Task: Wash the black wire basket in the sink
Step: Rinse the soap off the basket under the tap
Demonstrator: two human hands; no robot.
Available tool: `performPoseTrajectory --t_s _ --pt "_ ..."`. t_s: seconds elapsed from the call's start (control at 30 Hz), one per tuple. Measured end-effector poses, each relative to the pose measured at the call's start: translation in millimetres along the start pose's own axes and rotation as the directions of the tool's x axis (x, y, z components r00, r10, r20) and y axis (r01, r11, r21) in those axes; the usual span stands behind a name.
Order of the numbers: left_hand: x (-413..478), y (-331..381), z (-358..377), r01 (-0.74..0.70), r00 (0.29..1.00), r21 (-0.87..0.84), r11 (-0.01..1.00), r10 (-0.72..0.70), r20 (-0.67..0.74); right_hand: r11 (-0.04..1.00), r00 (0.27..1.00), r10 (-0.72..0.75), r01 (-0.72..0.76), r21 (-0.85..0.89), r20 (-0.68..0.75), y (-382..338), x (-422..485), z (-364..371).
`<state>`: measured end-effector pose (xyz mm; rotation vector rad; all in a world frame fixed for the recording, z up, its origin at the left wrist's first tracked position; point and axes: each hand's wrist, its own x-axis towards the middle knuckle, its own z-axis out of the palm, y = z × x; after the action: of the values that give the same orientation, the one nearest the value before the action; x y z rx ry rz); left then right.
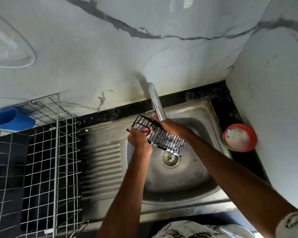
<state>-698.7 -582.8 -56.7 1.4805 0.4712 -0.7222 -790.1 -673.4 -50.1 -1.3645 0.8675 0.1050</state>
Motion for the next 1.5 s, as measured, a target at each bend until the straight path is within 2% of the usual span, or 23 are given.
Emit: performPoseTrajectory --t_s 0.07,0.13,0.2,0.27,0.3,0.37,0.47,0.6,0.73,0.83,0.9,1.0,1.1,1.2,1.27,1.3,1.37,1.4,1.47,1.5 --pt "1 0 5 0.024 1.0 -0.022 0.999 -0.024 -0.012 0.998 0.998 -0.061 0.06 -0.015 -0.031 -10 -2 5" --pt "2 -1 6 0.032 0.999 -0.029 0.999 -0.033 -0.04 0.987 0.978 -0.117 0.096 -0.129 -0.171 -15 -16 13" --pt "4 -4 7 0.017 0.998 -0.024 1.0 -0.019 -0.062 0.937 0.916 -0.284 0.202 -0.286 -0.283 -6 -29 22" --pt "3 -8 7 -0.005 0.998 -0.024 1.0 0.003 -0.065 0.855 0.853 -0.442 0.306 -0.418 -0.279 11 -44 34" --pt "1 -10 6 -0.017 0.998 -0.027 0.999 0.016 -0.059 0.827 0.839 -0.475 0.324 -0.459 -0.265 22 -50 38" --pt "2 -18 0 -0.039 0.998 -0.011 0.999 0.038 -0.04 0.826 0.833 -0.487 0.342 -0.449 -0.261 41 -58 42" --pt "7 -26 -13 -0.037 0.999 0.024 0.999 0.038 -0.036 0.874 0.855 -0.428 0.31 -0.374 -0.292 76 -61 38" --pt "8 -21 -29 0.002 1.0 0.005 1.0 -0.002 -0.011 0.952 0.907 -0.239 0.149 -0.266 -0.348 134 -48 13" --pt "-3 -8 -35 -0.041 0.997 -0.042 0.998 0.043 0.063 0.982 0.96 -0.095 0.046 -0.183 -0.265 141 -40 3" --pt "2 -2 -37 -0.04 0.997 -0.054 0.998 0.043 0.062 0.971 0.948 -0.187 0.138 -0.196 -0.259 98 -46 18" --pt "4 -2 -39 -0.045 0.996 -0.038 0.998 0.048 0.07 0.941 0.938 -0.287 0.238 -0.242 -0.195 69 -50 36" --pt "6 -2 -45 -0.057 0.995 0.008 0.998 0.056 0.081 0.843 0.869 -0.488 0.443 -0.305 -0.086 46 -50 58" --pt "10 0 -46 -0.022 0.995 -0.017 1.0 0.024 0.098 0.8 0.831 -0.551 0.499 -0.333 -0.077 44 -47 62" --pt "18 1 -49 0.029 0.994 -0.076 0.997 -0.021 0.103 0.832 0.851 -0.504 0.43 -0.351 -0.15 73 -38 45" --pt "21 1 -51 0.044 0.992 -0.082 0.996 -0.033 0.125 0.905 0.916 -0.361 0.297 -0.305 -0.178 91 -35 27" --pt "21 2 -51 0.043 0.99 -0.089 0.995 -0.031 0.135 0.946 0.955 -0.243 0.193 -0.261 -0.173 96 -35 19" --pt "18 2 -51 0.04 0.988 -0.089 0.995 -0.026 0.149 0.991 0.98 -0.061 0.037 -0.126 -0.188 106 -25 4" --pt "16 3 -50 0.037 0.988 -0.061 0.997 -0.027 0.155 0.999 0.974 -0.018 0.01 -0.036 -0.227 108 -18 -2" --pt "14 4 -49 0.039 0.986 0.009 0.999 -0.039 0.161 0.98 0.957 0.022 0.037 0.197 -0.289 101 -2 -10" --pt "14 4 -49 0.042 0.985 0.017 0.999 -0.044 0.165 0.934 0.961 0.047 0.054 0.352 -0.272 91 5 -14"
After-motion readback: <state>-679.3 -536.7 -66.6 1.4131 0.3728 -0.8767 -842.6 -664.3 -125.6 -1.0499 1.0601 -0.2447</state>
